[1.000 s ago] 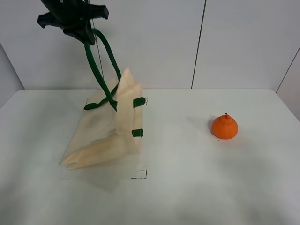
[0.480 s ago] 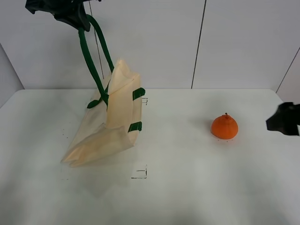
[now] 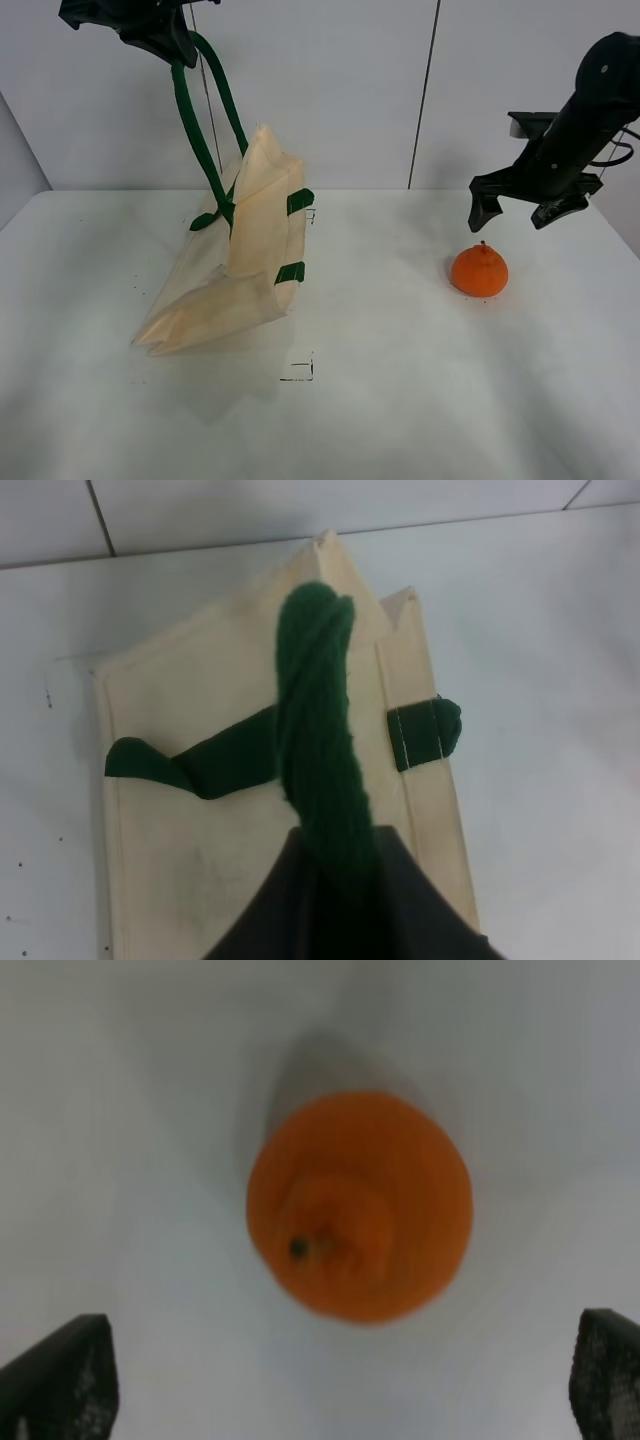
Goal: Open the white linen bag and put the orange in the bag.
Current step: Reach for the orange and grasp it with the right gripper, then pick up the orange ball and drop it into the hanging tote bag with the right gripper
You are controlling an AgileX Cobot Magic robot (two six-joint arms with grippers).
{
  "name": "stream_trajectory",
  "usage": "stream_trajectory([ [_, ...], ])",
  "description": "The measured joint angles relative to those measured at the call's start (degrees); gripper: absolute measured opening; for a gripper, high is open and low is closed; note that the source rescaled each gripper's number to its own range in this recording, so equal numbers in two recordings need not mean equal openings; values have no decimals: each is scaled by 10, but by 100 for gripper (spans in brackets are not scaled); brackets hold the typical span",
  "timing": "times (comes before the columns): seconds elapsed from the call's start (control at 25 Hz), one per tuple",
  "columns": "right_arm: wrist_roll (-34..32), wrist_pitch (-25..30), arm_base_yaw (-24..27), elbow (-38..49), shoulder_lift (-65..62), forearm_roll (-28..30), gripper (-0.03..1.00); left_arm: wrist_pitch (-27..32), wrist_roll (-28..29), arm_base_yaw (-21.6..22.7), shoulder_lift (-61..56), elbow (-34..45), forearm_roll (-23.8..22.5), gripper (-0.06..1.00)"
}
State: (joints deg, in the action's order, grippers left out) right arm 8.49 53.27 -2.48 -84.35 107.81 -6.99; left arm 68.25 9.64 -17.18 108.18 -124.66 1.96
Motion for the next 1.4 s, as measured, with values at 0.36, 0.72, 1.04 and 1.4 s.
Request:
stream_trajectory([
  [0.36,-6,-18,0,-47,121,-4,100,0,0,0,0,0,0,0],
  [0.72,-6,-47,0,-47,168,-4,88,0,0,0,0,0,0,0],
  [1.04,-5,-11,0,-77,163,-22,1,0,0,0,0,0,0,0],
  [1.4,13,118,-4,-291,139,-176,1,0,0,0,0,0,0,0],
])
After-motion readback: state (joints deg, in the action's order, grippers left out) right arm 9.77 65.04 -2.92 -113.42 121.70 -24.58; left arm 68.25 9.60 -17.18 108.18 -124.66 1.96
